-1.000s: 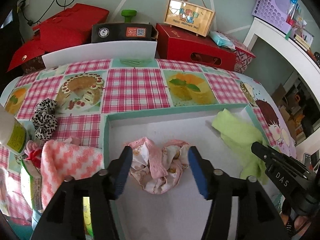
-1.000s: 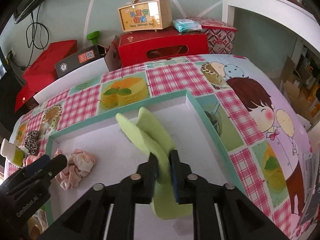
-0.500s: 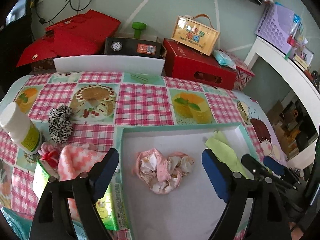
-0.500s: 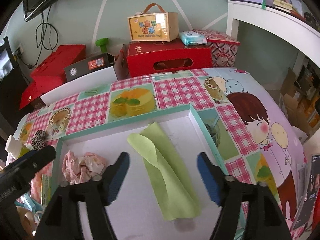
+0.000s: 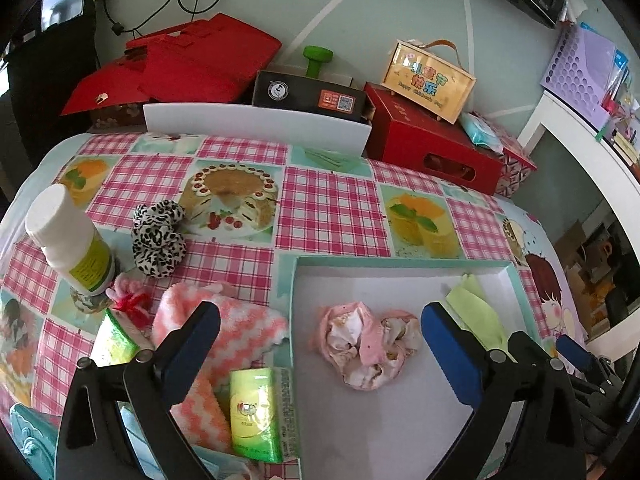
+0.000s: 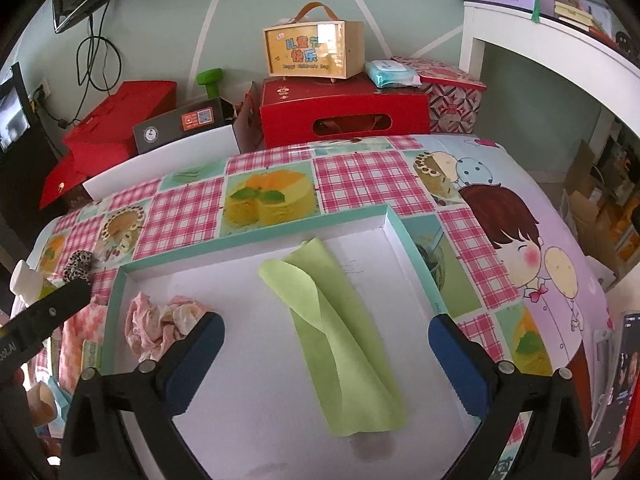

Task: Organize soft objects
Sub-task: 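Withdraw both tools from the tray back toward the remaining items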

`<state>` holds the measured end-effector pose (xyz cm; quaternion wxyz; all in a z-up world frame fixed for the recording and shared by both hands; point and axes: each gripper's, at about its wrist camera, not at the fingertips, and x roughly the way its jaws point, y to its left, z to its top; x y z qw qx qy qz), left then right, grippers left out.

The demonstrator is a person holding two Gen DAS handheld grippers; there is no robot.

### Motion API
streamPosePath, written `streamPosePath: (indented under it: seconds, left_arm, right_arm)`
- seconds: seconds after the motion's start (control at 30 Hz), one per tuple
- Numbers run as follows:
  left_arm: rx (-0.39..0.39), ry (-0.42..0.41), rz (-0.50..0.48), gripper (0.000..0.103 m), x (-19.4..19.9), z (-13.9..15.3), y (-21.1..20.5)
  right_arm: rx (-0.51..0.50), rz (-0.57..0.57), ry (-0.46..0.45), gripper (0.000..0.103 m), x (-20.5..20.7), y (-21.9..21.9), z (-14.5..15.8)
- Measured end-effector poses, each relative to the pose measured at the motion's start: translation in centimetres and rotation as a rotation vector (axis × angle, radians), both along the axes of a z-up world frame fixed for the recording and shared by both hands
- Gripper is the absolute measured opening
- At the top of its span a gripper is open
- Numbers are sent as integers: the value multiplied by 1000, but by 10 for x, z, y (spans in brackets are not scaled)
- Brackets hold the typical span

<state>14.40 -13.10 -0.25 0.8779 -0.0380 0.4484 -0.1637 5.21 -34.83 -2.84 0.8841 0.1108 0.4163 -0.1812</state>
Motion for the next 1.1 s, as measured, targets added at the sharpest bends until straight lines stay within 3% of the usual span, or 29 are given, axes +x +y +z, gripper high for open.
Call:
streamPosePath:
  seconds: [0.43, 0.97, 1.1]
  left_arm:
    - [-37, -19, 27, 100, -2, 12, 17]
    - [-61, -19, 117, 101, -8, 31, 67]
    - [-17, -30, 166, 100, -6, 36, 88]
  right_arm:
    - [44, 2, -43, 103, -5, -2, 10]
    - [58, 21, -75, 103, -9, 6, 20]
    - [59, 23, -73, 103, -10, 9, 21]
